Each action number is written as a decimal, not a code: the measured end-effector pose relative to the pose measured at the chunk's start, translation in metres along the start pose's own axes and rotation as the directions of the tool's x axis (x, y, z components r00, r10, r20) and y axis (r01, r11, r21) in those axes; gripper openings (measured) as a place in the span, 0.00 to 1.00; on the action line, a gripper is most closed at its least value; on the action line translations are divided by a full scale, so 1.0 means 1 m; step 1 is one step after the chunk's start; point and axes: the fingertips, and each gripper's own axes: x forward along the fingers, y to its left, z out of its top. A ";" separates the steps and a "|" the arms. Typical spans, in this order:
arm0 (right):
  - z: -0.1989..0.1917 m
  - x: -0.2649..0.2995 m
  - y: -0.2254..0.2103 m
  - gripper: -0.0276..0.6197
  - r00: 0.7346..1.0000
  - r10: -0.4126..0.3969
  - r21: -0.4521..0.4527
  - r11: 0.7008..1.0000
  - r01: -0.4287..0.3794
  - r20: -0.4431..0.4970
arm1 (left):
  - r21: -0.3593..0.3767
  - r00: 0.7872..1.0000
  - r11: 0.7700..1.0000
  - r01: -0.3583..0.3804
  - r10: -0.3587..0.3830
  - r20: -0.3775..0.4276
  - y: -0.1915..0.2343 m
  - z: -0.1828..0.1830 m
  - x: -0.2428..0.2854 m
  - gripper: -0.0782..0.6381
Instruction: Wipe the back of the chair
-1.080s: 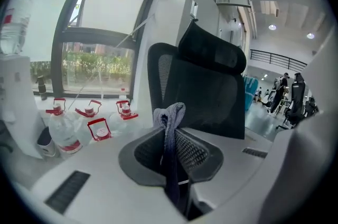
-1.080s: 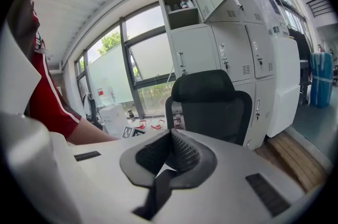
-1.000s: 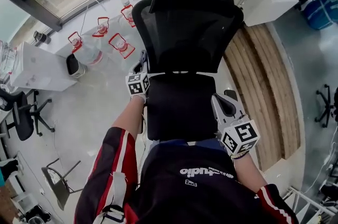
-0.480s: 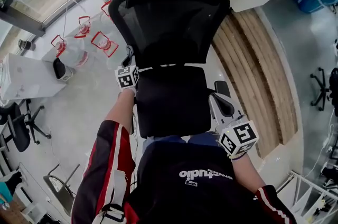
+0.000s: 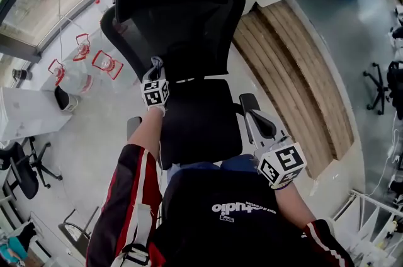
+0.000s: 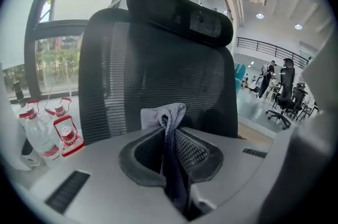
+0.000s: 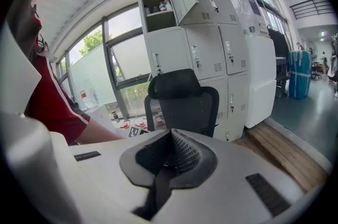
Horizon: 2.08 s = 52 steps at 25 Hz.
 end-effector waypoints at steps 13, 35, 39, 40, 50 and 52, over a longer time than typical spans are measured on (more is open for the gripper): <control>-0.009 -0.047 -0.086 0.06 0.994 -0.110 0.063 0.992 0.108 0.018 | 0.064 0.989 0.987 0.145 -0.142 -0.045 -0.139 -0.002 0.063 0.19; -0.017 -0.139 -0.182 0.06 0.954 -0.289 0.168 0.948 0.272 0.085 | 0.132 0.914 0.905 0.405 -0.399 -0.070 -0.358 0.016 0.095 0.19; -0.004 -0.143 -0.177 0.06 0.957 -0.262 0.147 0.959 0.244 0.121 | 0.100 0.905 0.900 0.425 -0.425 -0.019 -0.364 0.035 0.060 0.19; 0.000 -0.141 -0.173 0.06 0.959 -0.251 0.140 0.962 0.233 0.130 | 0.094 0.902 0.898 0.430 -0.431 -0.007 -0.361 0.041 0.050 0.19; 0.065 -0.087 -0.084 0.06 0.980 -0.040 -0.002 0.999 0.041 0.195 | 0.080 0.914 0.925 0.370 -0.378 0.149 -0.250 0.105 -0.089 0.19; 0.076 -0.073 -0.061 0.06 0.979 0.007 -0.032 0.999 -0.001 0.203 | 0.089 0.917 0.935 0.343 -0.353 0.186 -0.222 0.119 -0.124 0.19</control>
